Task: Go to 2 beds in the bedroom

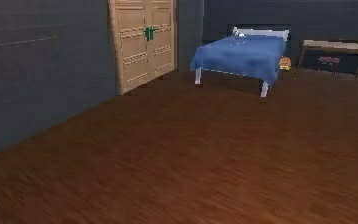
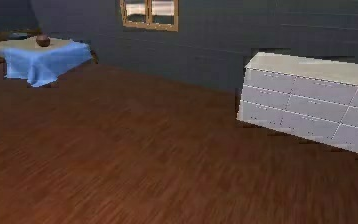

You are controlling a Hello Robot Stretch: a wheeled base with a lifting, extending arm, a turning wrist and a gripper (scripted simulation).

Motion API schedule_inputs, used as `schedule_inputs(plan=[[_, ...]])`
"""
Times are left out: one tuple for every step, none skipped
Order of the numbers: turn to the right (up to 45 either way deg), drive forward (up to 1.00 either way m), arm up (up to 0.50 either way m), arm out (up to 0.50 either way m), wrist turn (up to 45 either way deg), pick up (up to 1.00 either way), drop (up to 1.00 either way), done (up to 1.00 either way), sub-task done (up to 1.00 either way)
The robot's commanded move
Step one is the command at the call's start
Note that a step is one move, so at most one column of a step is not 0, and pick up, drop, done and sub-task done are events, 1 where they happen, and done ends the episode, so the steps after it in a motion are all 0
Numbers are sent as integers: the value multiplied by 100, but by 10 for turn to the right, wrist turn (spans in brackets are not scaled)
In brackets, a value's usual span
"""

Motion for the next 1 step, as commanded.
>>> schedule_inputs(plan=[[300, 0, 0, 0, 0, 0, 0, 0, 0]])
